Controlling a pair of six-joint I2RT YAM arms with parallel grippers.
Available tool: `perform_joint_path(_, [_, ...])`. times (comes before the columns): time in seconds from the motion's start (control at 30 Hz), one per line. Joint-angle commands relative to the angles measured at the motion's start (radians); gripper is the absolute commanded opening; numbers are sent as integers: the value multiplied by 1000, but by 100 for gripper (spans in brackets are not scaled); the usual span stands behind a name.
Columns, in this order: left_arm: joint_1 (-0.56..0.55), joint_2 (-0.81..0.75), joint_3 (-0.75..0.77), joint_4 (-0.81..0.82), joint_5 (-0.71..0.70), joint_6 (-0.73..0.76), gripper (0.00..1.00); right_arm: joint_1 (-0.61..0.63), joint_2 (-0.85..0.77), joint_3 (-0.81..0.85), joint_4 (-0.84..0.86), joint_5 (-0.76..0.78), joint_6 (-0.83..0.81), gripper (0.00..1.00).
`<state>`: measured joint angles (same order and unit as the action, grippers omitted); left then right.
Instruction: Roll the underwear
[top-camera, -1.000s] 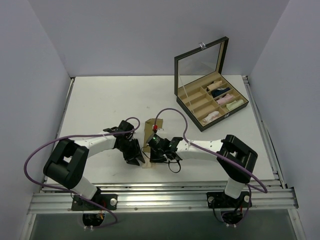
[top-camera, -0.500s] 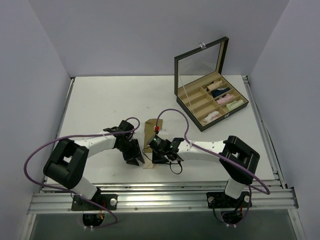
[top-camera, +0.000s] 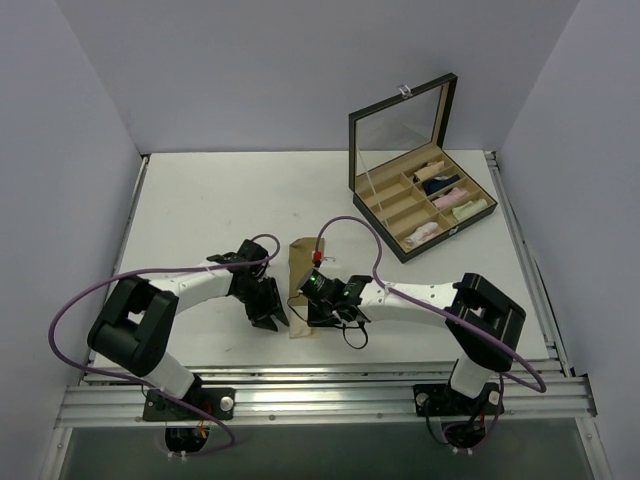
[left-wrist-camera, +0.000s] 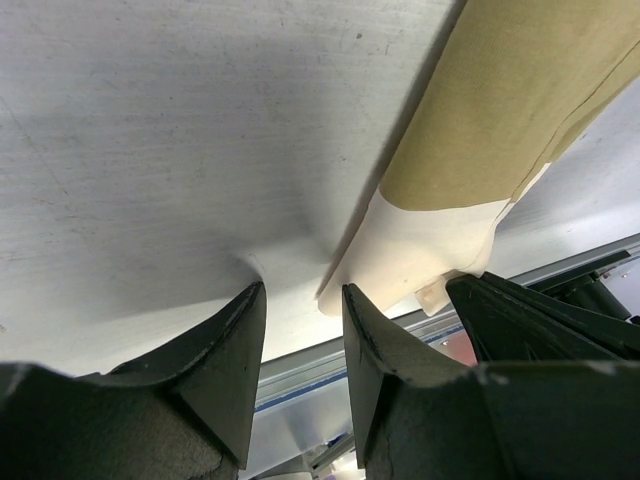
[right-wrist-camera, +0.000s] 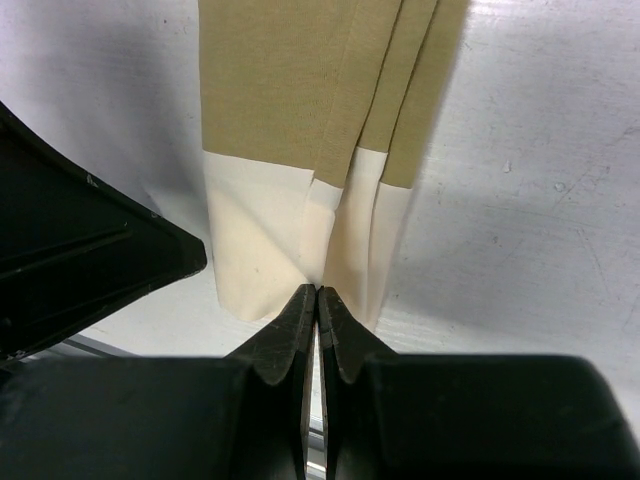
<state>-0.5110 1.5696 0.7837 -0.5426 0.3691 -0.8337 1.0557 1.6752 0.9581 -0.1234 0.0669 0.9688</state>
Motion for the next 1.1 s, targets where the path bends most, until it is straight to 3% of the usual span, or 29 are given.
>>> perform_joint_path(0.0, [-3,13,28,20,-9,7,45,9,-40,-1,-50,40,1,0])
perform_joint_path(0.33, [-4,30,29,36,-2,-1,45,12,-40,18,-134,93,-15,2])
perform_joint_path(0.6, [-20,14,34,62,16,-19,45,27,-78,-16,-107,100,-19,34])
perform_joint_path(1.07, [-37,17,-37,162,70,-81,45,26,-63,-62,-56,63,-18,43])
